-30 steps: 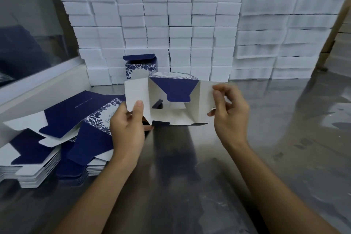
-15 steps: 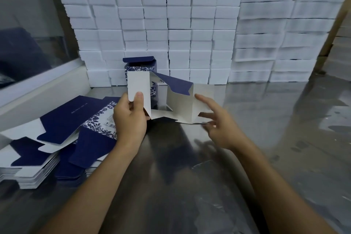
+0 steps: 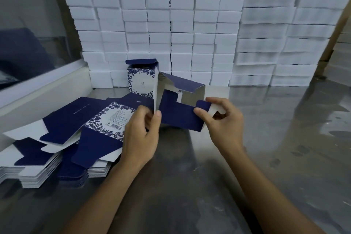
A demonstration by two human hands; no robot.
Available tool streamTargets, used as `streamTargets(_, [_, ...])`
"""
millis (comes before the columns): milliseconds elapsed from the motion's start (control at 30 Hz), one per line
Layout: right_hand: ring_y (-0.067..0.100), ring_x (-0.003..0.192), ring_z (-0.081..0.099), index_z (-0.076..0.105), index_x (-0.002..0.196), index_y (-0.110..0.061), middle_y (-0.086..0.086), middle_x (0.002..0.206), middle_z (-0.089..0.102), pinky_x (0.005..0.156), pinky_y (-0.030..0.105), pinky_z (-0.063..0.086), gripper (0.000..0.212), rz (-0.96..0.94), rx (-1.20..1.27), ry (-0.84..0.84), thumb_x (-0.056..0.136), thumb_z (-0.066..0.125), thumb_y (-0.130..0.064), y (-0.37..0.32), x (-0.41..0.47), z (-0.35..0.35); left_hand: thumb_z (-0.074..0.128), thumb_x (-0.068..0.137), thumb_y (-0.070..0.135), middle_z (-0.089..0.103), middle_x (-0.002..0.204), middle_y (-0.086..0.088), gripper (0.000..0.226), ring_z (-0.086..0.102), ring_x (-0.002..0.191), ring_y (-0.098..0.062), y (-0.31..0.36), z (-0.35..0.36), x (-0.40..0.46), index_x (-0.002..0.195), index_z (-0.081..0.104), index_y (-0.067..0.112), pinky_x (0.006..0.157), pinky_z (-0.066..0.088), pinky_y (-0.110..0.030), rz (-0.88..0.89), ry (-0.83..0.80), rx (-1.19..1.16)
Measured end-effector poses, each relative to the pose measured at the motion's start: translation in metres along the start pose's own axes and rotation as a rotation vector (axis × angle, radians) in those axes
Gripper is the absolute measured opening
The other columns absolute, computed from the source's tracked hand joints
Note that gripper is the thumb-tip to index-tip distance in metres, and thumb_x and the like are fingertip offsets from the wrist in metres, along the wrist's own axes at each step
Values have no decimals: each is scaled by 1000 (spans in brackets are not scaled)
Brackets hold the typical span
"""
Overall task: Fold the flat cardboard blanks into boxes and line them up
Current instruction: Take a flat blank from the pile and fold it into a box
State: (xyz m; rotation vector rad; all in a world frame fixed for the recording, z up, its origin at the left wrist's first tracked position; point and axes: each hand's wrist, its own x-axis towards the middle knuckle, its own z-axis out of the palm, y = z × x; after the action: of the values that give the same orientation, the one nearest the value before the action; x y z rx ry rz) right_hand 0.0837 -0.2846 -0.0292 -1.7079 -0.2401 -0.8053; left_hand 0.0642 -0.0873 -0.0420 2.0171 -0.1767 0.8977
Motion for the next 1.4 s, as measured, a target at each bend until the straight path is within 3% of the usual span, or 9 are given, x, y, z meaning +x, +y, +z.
streamTargets(200, [4,67,55,62,87,-34,-27,86,65,63,13,45,28,-29,-3,46,78,86,-21,-6,-2,5,38,96,49,49,60,4,42,49,57,-7,-3,0,-1,65,43,21,52,29,-20,-18,-50,151])
streamTargets(400, [17,85,62,69,74,-21,-1,84,70,68,22,47,16,-30,-110,-11,83,81,-26,3,-8,12,51,99,27,40,52,2,45,41,49,-19,3,1,0,59,40,9,53,18,-33,16,-11,221])
streamTargets(500, [12,86,56,66,71,-20,10,88,66,71,11,41,22,-9,-192,-3,84,80,-31,5,-12,17,53,99,26,48,54,-4,44,45,53,-27,5,5,-2,62,46,2,55,22,-36,4,6,209])
streamTargets(633, [26,64,60,66,55,-8,11,59,64,65,33,51,47,35,-241,1,90,72,-39,5,-11,16,54,98,23,43,52,5,40,43,51,-16,4,4,-3,62,42,14,50,24,-28,-27,53,171])
streamTargets(733, [31,74,63,59,48,-9,4,47,57,71,41,54,54,29,-281,27,94,67,-35,2,-13,16,56,97,15,39,51,7,36,39,50,-17,5,4,-2,64,40,15,54,18,-34,-53,78,151])
streamTargets(1100, [26,67,51,50,48,-12,13,62,58,61,40,47,55,146,-378,-46,94,62,-40,-10,-17,22,53,96,14,36,50,6,40,34,49,-19,5,5,-1,61,33,16,57,15,-36,-77,133,169])
streamTargets(1233, [-2,73,44,65,59,-14,9,77,62,70,29,44,35,92,-288,-31,91,69,-29,-13,-19,22,52,97,18,52,55,-7,36,55,59,-37,1,4,2,64,43,9,59,41,-39,-139,140,102])
streamTargets(1300, [8,52,39,55,50,-8,11,53,52,58,30,38,48,116,-216,-52,91,69,-29,-9,-18,21,50,98,22,60,64,-16,33,66,67,-40,-4,3,4,70,49,5,64,54,-49,-200,121,24])
streamTargets(1400, [29,53,55,58,50,-5,13,56,63,60,38,52,59,275,-189,-186,89,68,-48,-5,-21,23,51,98,25,57,62,-17,35,68,68,-41,-4,5,3,68,46,7,64,55,-53,-194,97,23])
